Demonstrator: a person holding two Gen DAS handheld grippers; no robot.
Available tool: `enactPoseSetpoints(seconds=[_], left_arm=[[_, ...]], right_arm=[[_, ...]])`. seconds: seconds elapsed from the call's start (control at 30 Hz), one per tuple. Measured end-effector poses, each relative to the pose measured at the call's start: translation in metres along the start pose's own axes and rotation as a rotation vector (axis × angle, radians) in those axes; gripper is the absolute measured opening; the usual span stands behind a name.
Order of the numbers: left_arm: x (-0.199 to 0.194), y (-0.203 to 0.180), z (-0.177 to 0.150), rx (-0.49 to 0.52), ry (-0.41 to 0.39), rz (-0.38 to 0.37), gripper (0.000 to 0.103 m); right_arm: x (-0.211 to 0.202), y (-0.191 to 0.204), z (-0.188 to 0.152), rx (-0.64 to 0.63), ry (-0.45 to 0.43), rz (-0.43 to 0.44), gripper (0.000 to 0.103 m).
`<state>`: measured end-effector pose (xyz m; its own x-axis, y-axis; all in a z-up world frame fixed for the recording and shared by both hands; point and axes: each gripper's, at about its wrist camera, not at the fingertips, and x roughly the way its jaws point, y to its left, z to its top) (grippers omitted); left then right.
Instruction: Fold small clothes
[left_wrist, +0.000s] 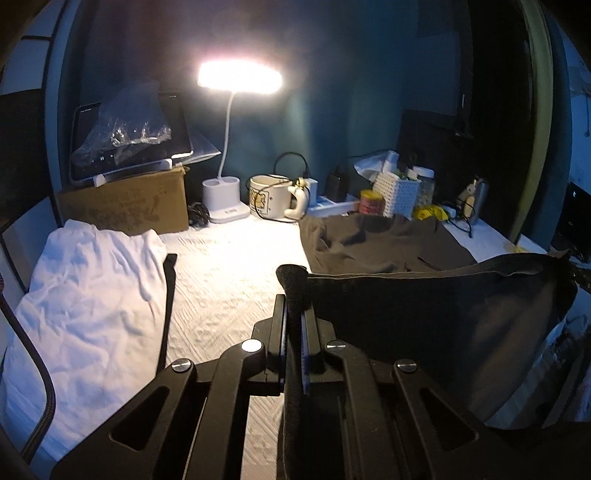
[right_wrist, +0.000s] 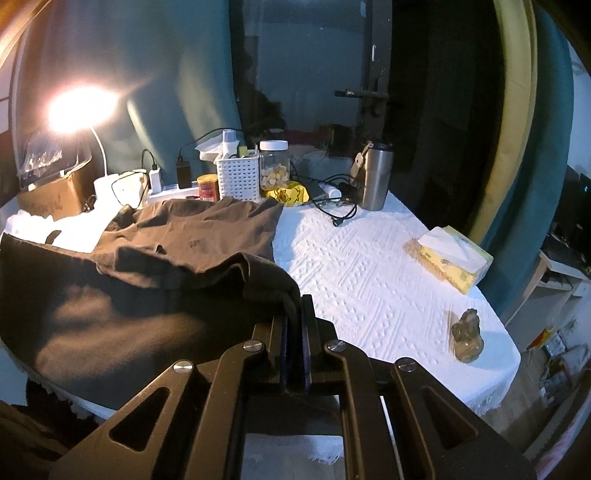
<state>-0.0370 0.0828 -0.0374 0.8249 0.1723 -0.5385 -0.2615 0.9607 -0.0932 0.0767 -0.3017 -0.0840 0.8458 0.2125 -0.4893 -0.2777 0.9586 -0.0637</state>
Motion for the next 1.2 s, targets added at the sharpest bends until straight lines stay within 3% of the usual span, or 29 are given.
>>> enactPoseSetpoints(seconds=[0.67, 1.2], left_arm=[[0.018, 0.007, 0.061, 0.051, -0.057, 0.023, 0.005], [0.061, 0.003, 0.106, 0.081, -0.078, 0.039, 0.005]], right_arm=[[0.026, -0.011, 0.042, 0.058, -0.006, 0.024, 0.007], [0.072, -0.022, 0.081, 0.092, -0.004, 0.050, 0.007]])
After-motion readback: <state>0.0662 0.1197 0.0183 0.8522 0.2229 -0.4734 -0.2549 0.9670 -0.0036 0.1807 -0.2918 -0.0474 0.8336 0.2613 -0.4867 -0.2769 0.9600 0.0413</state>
